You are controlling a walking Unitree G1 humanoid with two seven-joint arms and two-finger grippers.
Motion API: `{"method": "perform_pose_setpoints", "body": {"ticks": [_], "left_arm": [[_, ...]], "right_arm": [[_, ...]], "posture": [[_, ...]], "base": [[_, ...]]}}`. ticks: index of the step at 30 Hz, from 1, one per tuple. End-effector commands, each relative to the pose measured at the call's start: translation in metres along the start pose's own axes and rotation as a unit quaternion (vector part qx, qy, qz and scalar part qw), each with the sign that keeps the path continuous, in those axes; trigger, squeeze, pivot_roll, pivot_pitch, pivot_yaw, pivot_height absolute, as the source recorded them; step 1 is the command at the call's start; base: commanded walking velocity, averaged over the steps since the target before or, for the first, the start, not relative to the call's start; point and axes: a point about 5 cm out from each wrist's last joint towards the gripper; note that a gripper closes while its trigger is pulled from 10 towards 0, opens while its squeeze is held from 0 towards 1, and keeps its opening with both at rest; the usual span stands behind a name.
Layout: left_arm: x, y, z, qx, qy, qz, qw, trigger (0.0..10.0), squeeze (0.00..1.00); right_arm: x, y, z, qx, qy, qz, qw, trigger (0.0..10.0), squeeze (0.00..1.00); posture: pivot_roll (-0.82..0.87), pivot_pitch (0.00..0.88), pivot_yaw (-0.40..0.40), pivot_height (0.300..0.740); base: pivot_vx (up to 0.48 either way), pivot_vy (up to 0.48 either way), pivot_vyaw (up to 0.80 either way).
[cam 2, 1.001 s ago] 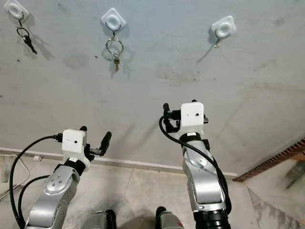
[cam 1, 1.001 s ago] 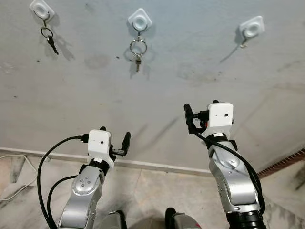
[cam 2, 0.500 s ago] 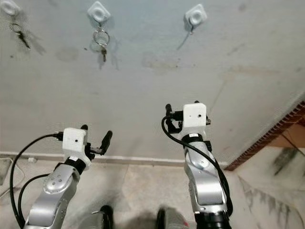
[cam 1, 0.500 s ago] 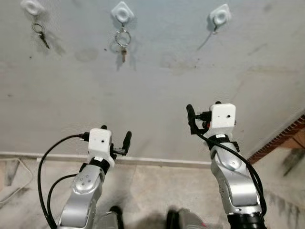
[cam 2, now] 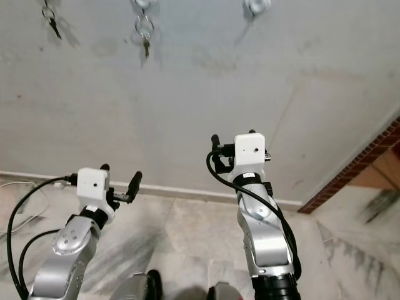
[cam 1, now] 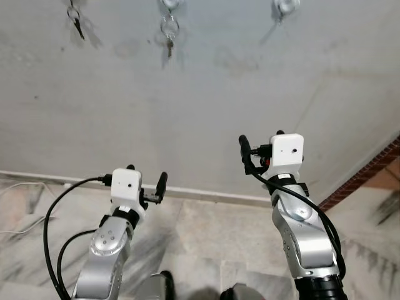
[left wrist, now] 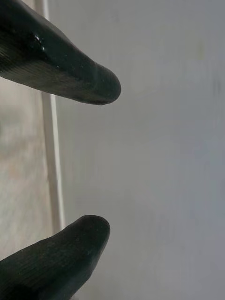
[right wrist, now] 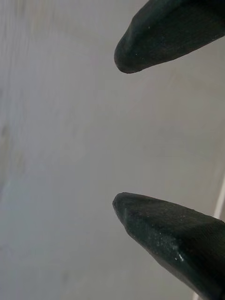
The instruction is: Hang keys on a hook
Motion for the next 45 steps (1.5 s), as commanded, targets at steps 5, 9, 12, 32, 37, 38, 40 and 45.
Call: {"method": "perform_pose_setpoints", "body": {"ticks": [5,9,12,32,37,38,40,45], "left_arm": [[-0.0013,0.0012,-0.0036,0.001,-0.005,-0.007,1.000,10.0,0.00],[-0.0016,0.0011,-0.0036,0.001,-0.006,-0.007,1.000,10.0,0.00],[-0.0014,0.0007,-0.0040,0.001,-0.007,-0.007,1.000,10.0,0.00],[0.0028,-0.0003,-0.0083,0.006,-0.013,-0.001,1.000,10.0,0.00],[0.0030,-0.0007,-0.0094,0.006,-0.014,-0.001,1.000,10.0,0.00],[0.0033,-0.0009,-0.0093,0.005,-0.014,0.000,1.000,10.0,0.00],[0.0037,-0.0014,-0.0093,0.005,-0.014,0.001,1.000,10.0,0.00],[0.0051,-0.0030,-0.0095,0.005,-0.010,0.003,1.000,10.0,0.00]], "right_arm": [[0.0009,0.0008,-0.0015,0.000,-0.006,0.002,1.000,10.0,0.00],[0.0005,0.0003,-0.0015,0.000,-0.006,0.002,1.000,10.0,0.00],[0.0006,-0.0002,-0.0019,0.000,-0.007,0.002,1.000,10.0,0.00],[0.0005,-0.0012,-0.0032,0.001,-0.009,0.006,1.000,10.0,0.00],[0.0006,-0.0016,-0.0033,0.001,-0.008,0.007,1.000,10.0,0.00],[0.0004,-0.0014,-0.0030,0.000,-0.009,0.007,1.000,10.0,0.00],[0.0002,-0.0010,-0.0028,0.000,-0.008,0.007,1.000,10.0,0.00],[-0.0001,-0.0009,-0.0028,-0.001,-0.008,0.007,1.000,10.0,0.00]], "posture": [[-0.06,0.186,0.004,0.740],[-0.06,0.187,0.005,0.740],[-0.06,0.186,0.006,0.740],[-0.05,0.186,0.009,0.740],[-0.06,0.185,0.012,0.740],[-0.06,0.185,0.012,0.740],[-0.06,0.184,0.014,0.740],[-0.06,0.183,0.014,0.740]], "base": [[-0.327,0.000,0.00],[-0.330,0.000,0.00],[-0.330,0.000,0.00],[-0.341,0.000,0.00],[-0.352,0.000,0.00],[-0.345,0.000,0.00],[-0.172,0.000,0.00],[0.000,0.000,0.00]]}}
Point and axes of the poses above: a point about 5 cm out from each wrist's last joint towards the gripper, its own y axis pointing back from the gripper into the wrist, its own x axis along the axis of the wrist's last joint, z = x × y, and after that the axes turned 1 degree about -y, right-handed
